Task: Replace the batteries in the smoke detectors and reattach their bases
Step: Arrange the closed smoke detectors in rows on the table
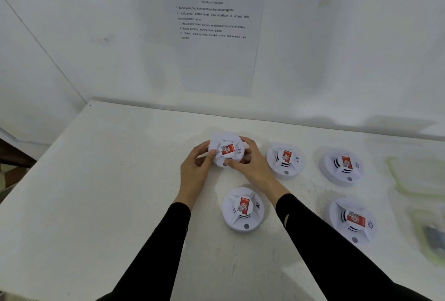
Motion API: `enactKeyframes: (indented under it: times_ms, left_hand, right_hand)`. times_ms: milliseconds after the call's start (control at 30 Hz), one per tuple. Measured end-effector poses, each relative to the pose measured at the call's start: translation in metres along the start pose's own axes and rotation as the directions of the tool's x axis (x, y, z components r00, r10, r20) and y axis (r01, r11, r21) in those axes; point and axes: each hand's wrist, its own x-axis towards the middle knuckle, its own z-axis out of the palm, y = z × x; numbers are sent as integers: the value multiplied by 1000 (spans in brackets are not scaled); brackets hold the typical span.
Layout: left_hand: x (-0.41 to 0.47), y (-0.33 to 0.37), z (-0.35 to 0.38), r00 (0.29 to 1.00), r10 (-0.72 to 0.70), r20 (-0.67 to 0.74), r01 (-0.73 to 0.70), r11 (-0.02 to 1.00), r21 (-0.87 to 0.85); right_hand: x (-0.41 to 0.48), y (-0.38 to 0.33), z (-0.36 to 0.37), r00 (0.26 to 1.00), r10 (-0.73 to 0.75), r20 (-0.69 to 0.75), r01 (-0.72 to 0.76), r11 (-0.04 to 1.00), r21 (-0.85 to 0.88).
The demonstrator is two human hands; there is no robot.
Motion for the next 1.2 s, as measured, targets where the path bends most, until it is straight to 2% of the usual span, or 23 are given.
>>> enactKeyframes:
  times_ms: [1200]
  left_hand:
    - [3, -6, 0, 1000, 22, 6, -22, 1000, 4]
  right_hand:
    - [-4, -6, 0, 1000, 10, -7, -10, 1000, -17]
